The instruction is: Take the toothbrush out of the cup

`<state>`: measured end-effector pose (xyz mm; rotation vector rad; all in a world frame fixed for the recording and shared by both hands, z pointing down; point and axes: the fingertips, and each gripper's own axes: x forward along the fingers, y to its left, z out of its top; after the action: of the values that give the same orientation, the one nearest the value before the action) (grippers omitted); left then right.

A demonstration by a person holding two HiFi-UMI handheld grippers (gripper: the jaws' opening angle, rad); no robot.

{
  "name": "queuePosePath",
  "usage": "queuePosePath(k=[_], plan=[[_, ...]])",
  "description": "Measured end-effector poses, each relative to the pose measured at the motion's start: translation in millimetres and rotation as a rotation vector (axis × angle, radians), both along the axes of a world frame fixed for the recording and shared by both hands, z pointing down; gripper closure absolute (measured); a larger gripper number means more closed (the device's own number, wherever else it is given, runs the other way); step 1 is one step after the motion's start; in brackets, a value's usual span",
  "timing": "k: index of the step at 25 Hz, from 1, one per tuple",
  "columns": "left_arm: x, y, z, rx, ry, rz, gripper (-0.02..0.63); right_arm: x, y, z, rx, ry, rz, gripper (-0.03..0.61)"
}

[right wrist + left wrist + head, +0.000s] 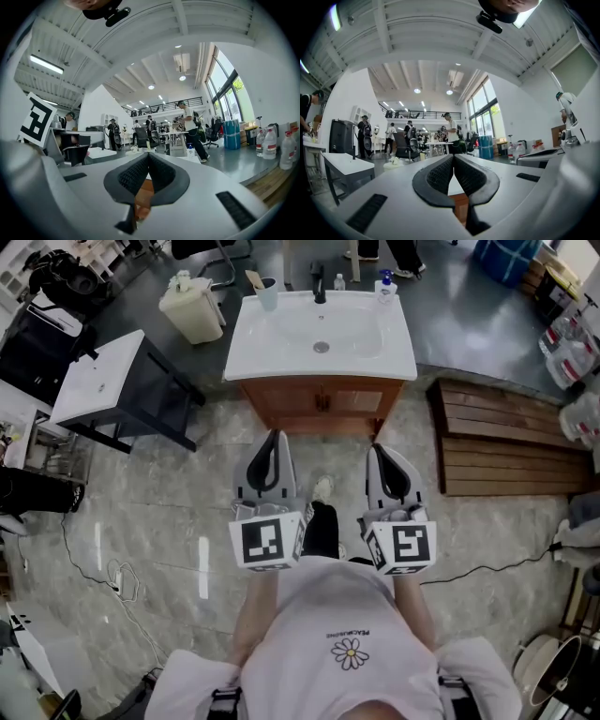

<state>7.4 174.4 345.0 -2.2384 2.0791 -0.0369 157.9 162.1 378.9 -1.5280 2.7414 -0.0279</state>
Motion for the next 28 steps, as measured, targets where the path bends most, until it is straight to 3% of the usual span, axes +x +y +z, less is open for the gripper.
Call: queuePosePath(k=[6,11,23,28], plan=[[-4,-52,7,0.002,0.014,0.043,0.595,8,-42,4,-0.002,-0.017,0.061,0.566],[-15,-123,-1,0.040,0.025,0.090,0.595,-5,-110,2,0.021,0.009,0.098,0.566],[-126,-349,-21,0.015,0.070,0.142,0.595,-127,-313,-21,0.005,0.062,0.109,0.566],[-164,-407,-16,-0.009,0.104,0.129,0.595,-163,-367,-22,-0.036,0.071,0.097,0.566]])
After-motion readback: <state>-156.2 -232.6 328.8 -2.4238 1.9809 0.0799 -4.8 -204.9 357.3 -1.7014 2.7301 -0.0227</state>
